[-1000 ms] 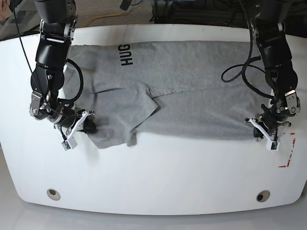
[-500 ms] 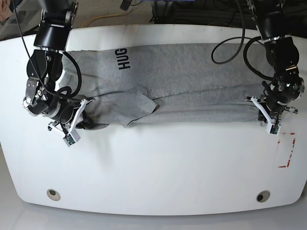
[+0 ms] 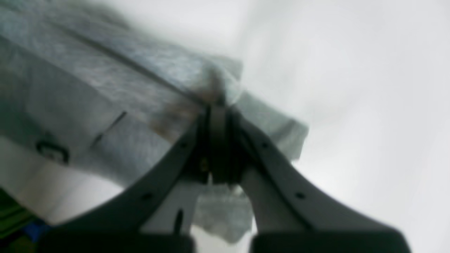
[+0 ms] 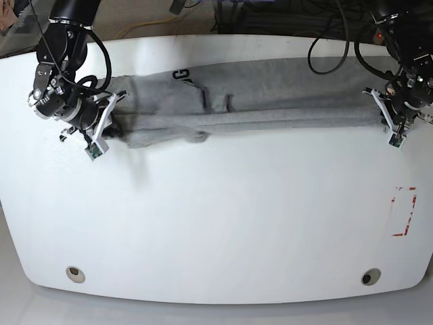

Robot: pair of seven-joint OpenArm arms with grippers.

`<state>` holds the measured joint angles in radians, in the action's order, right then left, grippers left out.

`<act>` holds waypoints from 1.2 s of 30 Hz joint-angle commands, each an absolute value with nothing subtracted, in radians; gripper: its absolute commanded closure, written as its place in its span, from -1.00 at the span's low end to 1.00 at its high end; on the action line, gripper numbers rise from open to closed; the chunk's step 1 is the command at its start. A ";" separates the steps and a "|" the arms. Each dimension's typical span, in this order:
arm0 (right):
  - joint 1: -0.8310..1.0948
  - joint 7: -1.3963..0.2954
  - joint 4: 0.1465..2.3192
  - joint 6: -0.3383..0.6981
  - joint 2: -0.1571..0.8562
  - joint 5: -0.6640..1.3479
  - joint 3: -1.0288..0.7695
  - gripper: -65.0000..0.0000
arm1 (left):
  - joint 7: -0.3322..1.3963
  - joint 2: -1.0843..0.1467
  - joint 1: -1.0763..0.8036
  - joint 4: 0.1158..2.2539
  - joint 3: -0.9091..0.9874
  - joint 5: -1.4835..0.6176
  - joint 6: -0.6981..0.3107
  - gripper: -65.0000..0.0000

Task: Fold the T-shirt properly
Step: 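Lift the hem and fold it over onto the collar edge with both grippers, then release and regrasp the folded shirt ends with both grippers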

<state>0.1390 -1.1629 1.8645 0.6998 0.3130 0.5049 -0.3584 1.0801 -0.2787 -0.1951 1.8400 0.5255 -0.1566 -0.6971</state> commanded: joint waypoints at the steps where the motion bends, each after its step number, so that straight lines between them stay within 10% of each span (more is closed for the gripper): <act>1: 0.153 -1.153 1.880 0.698 0.318 0.512 -0.366 1.00 | 1.104 -0.300 -0.217 1.860 0.535 -0.151 -0.698 1.00; 5: 0.208 -1.147 1.877 0.698 0.288 0.501 -0.366 0.96 | 1.109 -0.308 -0.277 1.860 0.530 -0.151 -0.698 0.72; 13: 0.252 -1.148 1.896 0.698 0.282 0.519 -0.366 -0.28 | 1.109 -0.332 -0.298 1.860 0.503 -0.151 -0.698 -0.35; 36: 0.053 -1.013 1.422 0.698 0.294 0.731 -0.314 -0.12 | 1.058 -0.386 -0.272 1.690 0.308 -0.154 -0.698 -0.29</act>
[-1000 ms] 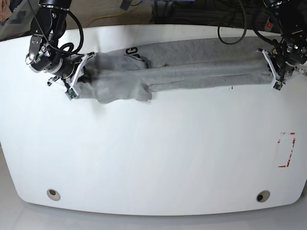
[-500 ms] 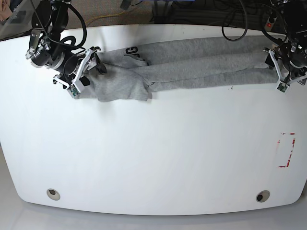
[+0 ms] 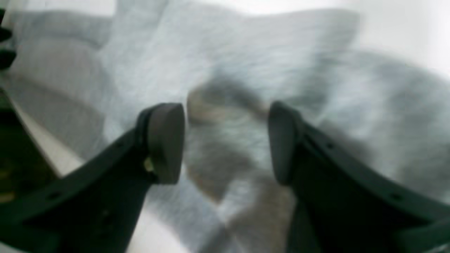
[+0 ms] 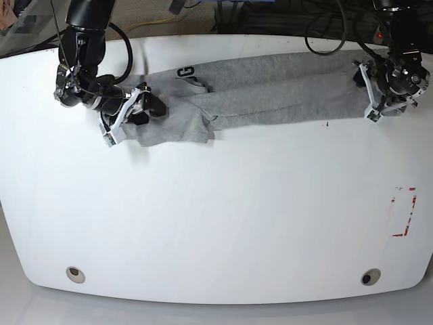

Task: Fold the T-shirt properly
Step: 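Release and regrasp the folded shirt ends with both grippers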

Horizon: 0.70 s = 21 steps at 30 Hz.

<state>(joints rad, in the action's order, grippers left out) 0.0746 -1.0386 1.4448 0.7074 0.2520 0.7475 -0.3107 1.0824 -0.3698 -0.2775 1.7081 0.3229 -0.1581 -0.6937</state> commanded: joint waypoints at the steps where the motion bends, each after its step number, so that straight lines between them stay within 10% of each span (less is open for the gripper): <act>1: 0.041 -0.992 1.399 0.698 0.308 0.731 -0.312 -0.12 | 1.040 -0.394 -0.272 1.679 0.302 -0.156 -0.698 -0.29; 21: -0.143 -0.905 1.259 0.698 0.450 0.731 -0.306 -0.12 | 1.148 -0.374 -0.027 1.710 0.495 -0.503 -0.698 -0.30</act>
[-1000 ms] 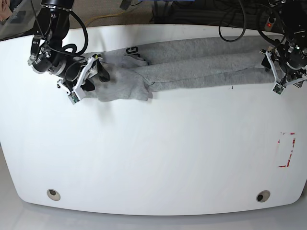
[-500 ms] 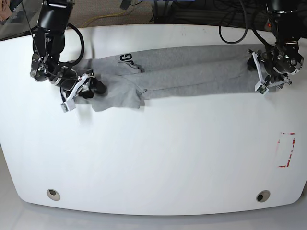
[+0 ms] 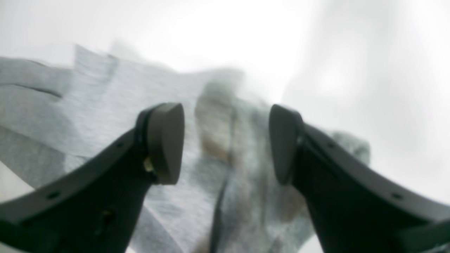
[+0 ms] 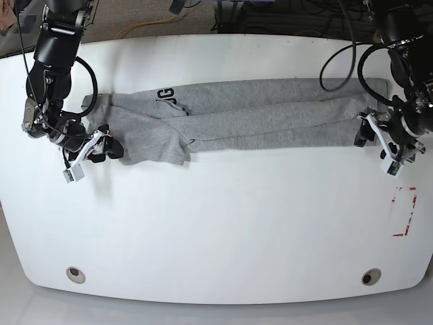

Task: Fold the T-shirt properly
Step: 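Release and regrasp the folded shirt ends with both grippers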

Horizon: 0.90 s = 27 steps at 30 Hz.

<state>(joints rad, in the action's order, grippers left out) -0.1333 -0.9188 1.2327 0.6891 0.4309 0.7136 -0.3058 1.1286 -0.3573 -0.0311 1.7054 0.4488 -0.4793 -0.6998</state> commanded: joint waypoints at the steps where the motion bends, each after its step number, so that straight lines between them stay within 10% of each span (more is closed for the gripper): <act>1: -0.137 -0.905 1.262 0.698 0.450 0.731 -0.298 -0.12 | 1.162 -0.372 -0.028 1.696 0.524 -0.532 -0.698 -0.34; 9: -0.104 -0.903 1.265 0.698 0.449 0.733 -0.259 -0.12 | 1.193 -0.349 -0.077 1.498 0.720 -0.697 -0.698 -0.70; 27: -0.101 -0.901 1.265 0.698 0.398 0.733 -0.260 -0.12 | 1.164 -0.297 -0.084 1.379 0.618 -0.680 -0.698 -0.63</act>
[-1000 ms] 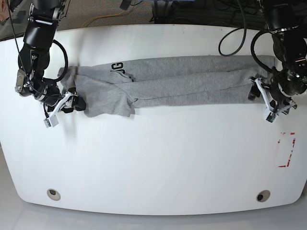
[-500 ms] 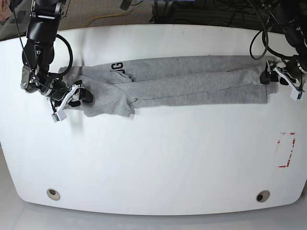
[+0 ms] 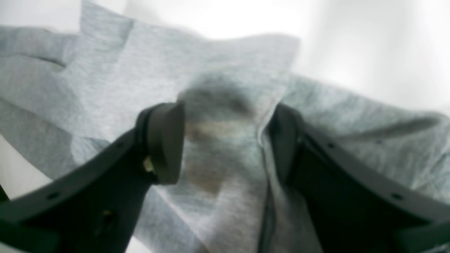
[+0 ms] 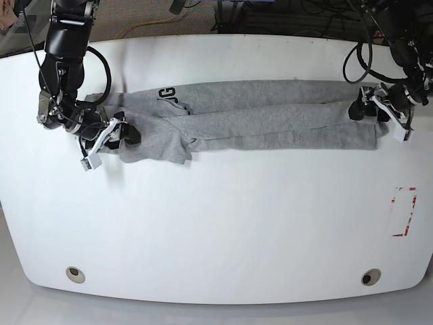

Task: Fold the T-shirt properly
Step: 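Release and regrasp the folded shirt ends with both grippers, then grasp the shirt end with the left gripper and fold it toward the right gripper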

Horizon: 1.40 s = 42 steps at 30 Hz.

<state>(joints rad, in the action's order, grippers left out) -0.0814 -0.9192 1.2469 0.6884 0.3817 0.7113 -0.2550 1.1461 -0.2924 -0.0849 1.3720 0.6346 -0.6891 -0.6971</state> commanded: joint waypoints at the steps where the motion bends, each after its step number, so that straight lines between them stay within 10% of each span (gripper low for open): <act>1: -0.101 -0.901 1.265 0.698 0.398 0.733 -0.260 -0.12 | 1.164 -0.297 -0.084 1.379 0.610 -0.682 -0.698 -0.51; 8: -0.101 -0.900 1.265 0.698 0.395 0.733 -0.260 -0.12 | 1.162 -0.268 -0.084 1.386 0.610 -0.676 -0.698 0.79; 34: -0.101 -0.900 1.259 0.698 0.372 0.731 -0.260 -0.12 | 1.276 -0.176 -0.087 1.893 0.257 -0.676 -0.696 0.79; 42: -0.099 -0.900 1.260 0.698 0.358 0.731 -0.259 -0.12 | 1.276 -0.093 0.016 1.797 0.076 -0.676 -0.513 0.78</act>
